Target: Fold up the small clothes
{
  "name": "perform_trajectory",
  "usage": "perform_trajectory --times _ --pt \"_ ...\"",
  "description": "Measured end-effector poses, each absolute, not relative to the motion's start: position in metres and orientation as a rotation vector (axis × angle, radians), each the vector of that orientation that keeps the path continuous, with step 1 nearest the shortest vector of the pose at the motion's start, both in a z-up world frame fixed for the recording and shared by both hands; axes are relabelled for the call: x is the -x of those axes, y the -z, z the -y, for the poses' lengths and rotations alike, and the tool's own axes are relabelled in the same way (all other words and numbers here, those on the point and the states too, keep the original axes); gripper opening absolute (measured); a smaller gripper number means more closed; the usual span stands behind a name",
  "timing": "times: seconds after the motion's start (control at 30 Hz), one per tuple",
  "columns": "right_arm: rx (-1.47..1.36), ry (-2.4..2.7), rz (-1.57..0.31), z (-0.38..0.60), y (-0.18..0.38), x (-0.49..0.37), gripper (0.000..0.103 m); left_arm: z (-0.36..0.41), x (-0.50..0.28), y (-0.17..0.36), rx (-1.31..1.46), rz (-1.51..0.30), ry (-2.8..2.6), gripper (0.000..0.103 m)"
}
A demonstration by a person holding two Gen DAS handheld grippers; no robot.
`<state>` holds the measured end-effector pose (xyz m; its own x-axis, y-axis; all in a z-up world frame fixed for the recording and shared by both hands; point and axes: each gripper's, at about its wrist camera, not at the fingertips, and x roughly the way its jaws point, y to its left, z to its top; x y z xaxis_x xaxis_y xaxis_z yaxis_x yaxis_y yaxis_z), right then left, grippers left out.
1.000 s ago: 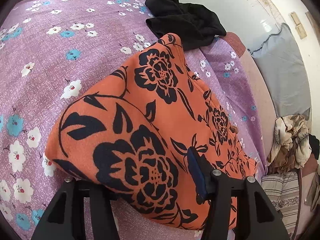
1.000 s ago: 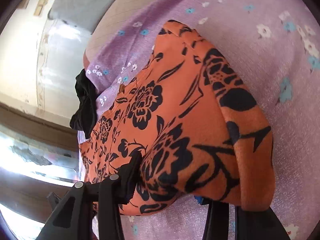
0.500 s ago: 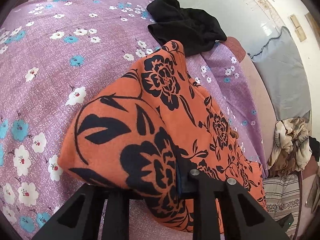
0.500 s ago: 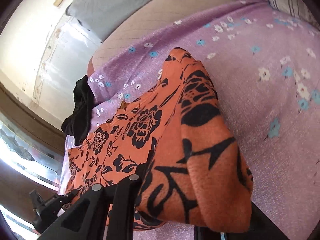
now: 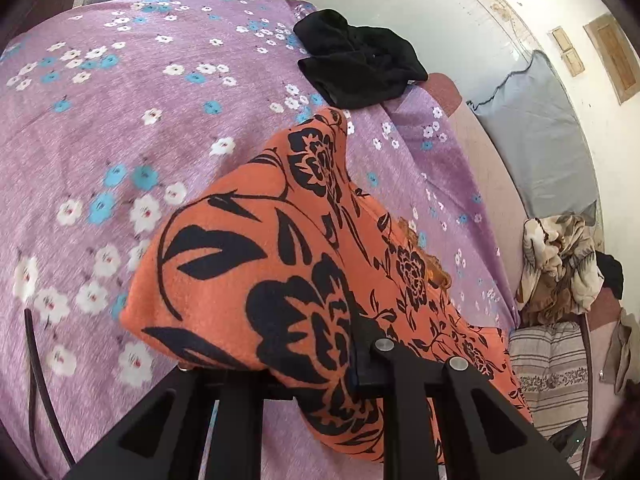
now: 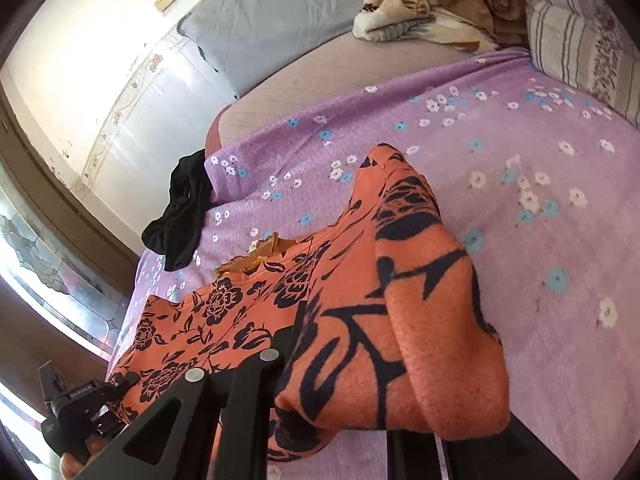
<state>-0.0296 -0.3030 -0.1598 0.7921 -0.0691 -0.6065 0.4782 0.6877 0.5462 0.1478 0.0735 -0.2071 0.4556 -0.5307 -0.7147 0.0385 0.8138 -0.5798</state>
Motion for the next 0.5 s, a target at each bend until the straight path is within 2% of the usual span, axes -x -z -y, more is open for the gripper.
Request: perform_trajectory --times 0.07,0.1,0.17,0.27,0.3,0.5 --pt "-0.810 0.317 -0.650 0.303 0.170 0.043 0.016 -0.076 -0.133 0.215 0.502 -1.076 0.350 0.018" --pt "-0.849 0.310 -0.705 0.305 0.178 0.047 0.020 -0.076 -0.130 0.220 0.490 -1.093 0.340 0.019" --pt "-0.955 0.308 -0.783 0.312 0.196 0.059 0.023 -0.080 -0.133 0.231 0.505 -1.141 0.314 0.023" --pt "-1.031 0.345 -0.804 0.318 0.204 0.090 0.028 -0.088 -0.143 0.241 0.560 -1.184 0.305 0.029" --pt "-1.017 0.376 -0.803 0.318 0.200 0.102 0.032 -0.090 -0.145 0.243 0.576 -1.190 0.301 0.030" --pt "-0.716 0.624 -0.663 0.307 0.144 0.151 0.034 -0.085 -0.148 0.237 0.576 -1.155 0.282 0.031"
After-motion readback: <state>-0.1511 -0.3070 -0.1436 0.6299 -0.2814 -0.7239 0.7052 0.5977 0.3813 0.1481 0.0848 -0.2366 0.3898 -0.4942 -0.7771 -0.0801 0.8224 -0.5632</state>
